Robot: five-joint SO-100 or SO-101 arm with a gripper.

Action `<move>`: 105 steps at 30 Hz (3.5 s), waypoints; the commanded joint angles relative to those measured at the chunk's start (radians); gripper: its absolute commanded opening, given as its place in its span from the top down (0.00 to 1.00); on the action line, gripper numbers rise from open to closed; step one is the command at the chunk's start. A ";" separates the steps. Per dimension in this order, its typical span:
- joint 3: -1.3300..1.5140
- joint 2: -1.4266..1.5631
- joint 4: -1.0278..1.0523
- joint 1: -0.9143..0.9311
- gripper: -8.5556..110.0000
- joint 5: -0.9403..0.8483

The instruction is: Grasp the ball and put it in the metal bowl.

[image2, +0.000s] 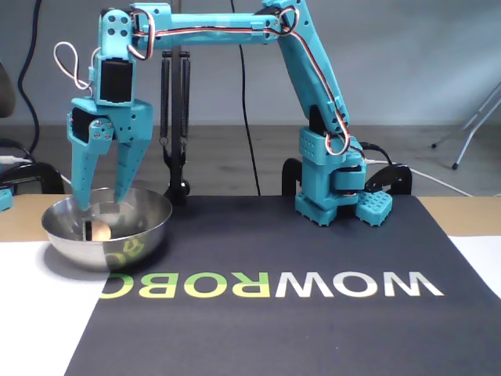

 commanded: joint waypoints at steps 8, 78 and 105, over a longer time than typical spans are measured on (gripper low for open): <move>-0.038 0.006 -0.003 -0.003 0.43 -0.003; -0.025 0.250 0.252 -0.477 0.93 0.305; 0.204 0.403 0.285 -1.089 0.93 0.537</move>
